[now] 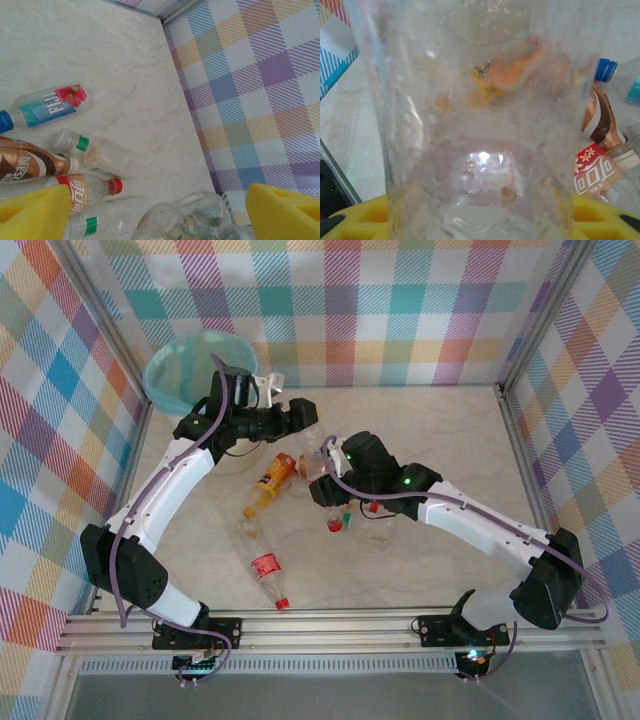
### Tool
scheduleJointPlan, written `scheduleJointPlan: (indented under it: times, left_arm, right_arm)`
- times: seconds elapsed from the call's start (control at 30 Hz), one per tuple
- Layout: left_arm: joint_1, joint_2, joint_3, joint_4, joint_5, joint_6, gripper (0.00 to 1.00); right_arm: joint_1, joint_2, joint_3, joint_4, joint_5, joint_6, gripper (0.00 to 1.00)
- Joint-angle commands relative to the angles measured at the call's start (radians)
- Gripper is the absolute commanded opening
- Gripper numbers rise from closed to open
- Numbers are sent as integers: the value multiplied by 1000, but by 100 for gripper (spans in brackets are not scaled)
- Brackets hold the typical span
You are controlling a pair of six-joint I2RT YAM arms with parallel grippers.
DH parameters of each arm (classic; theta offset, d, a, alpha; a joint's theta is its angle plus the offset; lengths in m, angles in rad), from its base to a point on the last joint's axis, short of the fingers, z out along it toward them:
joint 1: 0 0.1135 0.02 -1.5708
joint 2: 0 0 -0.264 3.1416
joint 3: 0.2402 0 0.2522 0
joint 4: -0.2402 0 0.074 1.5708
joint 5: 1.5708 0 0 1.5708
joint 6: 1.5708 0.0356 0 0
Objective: Put the plastic bottles in the bin
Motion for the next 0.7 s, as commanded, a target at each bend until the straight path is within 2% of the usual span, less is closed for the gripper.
scheduleJointPlan:
  times: [0.0,0.33,0.5,0.67]
  left_arm:
    - [-26,-15,-5,-22,151,12,90]
    - [-19,-35,-3,-24,165,5,89]
    - [-21,-16,-6,-41,164,-6,80]
    - [-23,-23,-24,-72,96,1,75]
  right_arm:
    - [-19,12,42,73,-11,-4,53]
    - [-46,-2,18,65,-34,5,51]
    - [-46,-26,17,98,-68,12,52]
    - [-46,-54,-23,164,-171,10,52]
